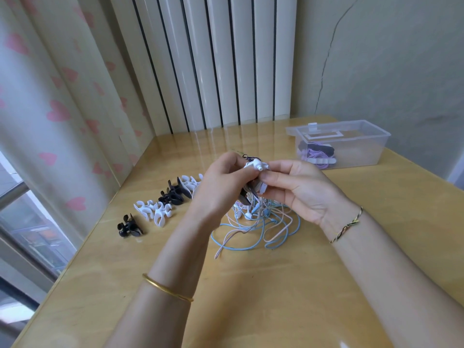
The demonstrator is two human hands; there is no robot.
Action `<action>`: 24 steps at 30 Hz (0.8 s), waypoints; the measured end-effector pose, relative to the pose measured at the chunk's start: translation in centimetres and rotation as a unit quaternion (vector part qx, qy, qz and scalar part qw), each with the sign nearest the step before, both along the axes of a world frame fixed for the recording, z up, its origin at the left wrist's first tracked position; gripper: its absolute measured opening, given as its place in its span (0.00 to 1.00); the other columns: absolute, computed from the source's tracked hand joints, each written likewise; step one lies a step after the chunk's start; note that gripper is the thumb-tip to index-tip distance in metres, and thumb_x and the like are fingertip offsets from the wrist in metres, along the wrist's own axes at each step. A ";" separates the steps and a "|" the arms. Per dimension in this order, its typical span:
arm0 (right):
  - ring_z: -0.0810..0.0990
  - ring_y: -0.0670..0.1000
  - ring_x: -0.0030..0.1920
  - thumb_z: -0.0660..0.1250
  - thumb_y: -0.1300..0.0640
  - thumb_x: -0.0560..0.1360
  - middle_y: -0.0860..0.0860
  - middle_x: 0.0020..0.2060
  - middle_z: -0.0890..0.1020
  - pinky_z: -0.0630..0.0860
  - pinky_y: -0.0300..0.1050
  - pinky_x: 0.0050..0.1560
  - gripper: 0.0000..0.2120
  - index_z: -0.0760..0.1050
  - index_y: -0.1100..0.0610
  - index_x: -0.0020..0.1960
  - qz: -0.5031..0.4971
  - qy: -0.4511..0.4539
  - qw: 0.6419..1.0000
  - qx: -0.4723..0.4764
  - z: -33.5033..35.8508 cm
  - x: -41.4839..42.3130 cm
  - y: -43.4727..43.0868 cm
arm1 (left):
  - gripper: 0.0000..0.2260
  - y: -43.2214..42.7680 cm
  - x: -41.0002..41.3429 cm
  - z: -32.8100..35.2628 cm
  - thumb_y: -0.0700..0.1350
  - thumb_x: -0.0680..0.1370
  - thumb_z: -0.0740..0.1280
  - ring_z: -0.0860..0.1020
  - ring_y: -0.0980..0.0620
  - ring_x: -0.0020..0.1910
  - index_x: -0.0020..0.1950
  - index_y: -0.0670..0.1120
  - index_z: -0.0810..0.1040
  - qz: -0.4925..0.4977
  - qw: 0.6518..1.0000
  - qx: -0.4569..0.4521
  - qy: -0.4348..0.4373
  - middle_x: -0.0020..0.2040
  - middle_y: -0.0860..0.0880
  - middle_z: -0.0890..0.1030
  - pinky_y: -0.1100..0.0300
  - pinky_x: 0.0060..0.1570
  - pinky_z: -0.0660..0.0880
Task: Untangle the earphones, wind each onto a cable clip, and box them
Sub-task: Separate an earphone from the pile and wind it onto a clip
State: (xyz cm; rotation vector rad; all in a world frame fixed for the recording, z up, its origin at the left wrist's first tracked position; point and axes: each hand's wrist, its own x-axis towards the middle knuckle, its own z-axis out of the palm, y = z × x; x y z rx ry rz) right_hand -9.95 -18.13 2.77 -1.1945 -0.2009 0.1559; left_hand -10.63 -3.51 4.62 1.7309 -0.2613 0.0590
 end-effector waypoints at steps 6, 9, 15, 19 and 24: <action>0.82 0.52 0.37 0.67 0.64 0.65 0.57 0.36 0.82 0.82 0.45 0.44 0.09 0.77 0.64 0.45 0.004 0.004 1.000 0.030 0.1 0.1 0.4 | 0.06 -1.5 -0.3 -0.1 0.39 0.77 0.62 0.73 0.51 0.31 0.42 0.44 0.66 0.048 0.997 -0.059 0.019 0.35 0.44 0.76 0.66 0.24 0.67; 0.82 0.51 0.38 0.67 0.63 0.64 0.57 0.37 0.83 0.82 0.44 0.43 0.11 0.77 0.64 0.45 0.013 0.013 0.998 0.060 0.1 0.2 0.0 | 0.06 -1.5 -0.6 -0.1 0.40 0.79 0.62 0.76 0.54 0.32 0.46 0.44 0.65 0.009 0.998 -0.063 0.011 0.40 0.44 0.77 0.66 0.26 0.70; 0.82 0.54 0.44 0.74 0.60 0.58 0.60 0.47 0.82 0.81 0.46 0.51 0.21 0.79 0.64 0.50 0.054 0.040 0.992 0.103 -0.7 0.5 -0.6 | 0.07 -0.6 -0.8 -0.2 0.44 0.79 0.64 0.78 0.54 0.40 0.48 0.43 0.68 -0.035 0.998 -0.031 -0.035 0.48 0.57 0.73 0.62 0.35 0.74; 0.83 0.51 0.41 0.73 0.61 0.58 0.56 0.42 0.84 0.78 0.46 0.54 0.15 0.82 0.62 0.45 0.069 0.035 0.985 0.154 -1.2 0.6 -0.3 | 0.08 -0.8 -0.8 0.1 0.46 0.80 0.63 0.76 0.63 0.43 0.49 0.42 0.68 0.000 0.997 0.033 -0.067 0.48 0.58 0.73 0.57 0.42 0.77; 0.83 0.51 0.40 0.73 0.61 0.57 0.55 0.42 0.83 0.81 0.44 0.46 0.16 0.80 0.60 0.45 0.067 0.037 0.979 0.191 -1.0 0.4 0.1 | 0.09 -0.9 -0.6 0.3 0.49 0.81 0.61 0.79 0.48 0.44 0.47 0.45 0.65 0.000 0.996 0.058 -0.074 0.50 0.42 0.79 0.60 0.35 0.73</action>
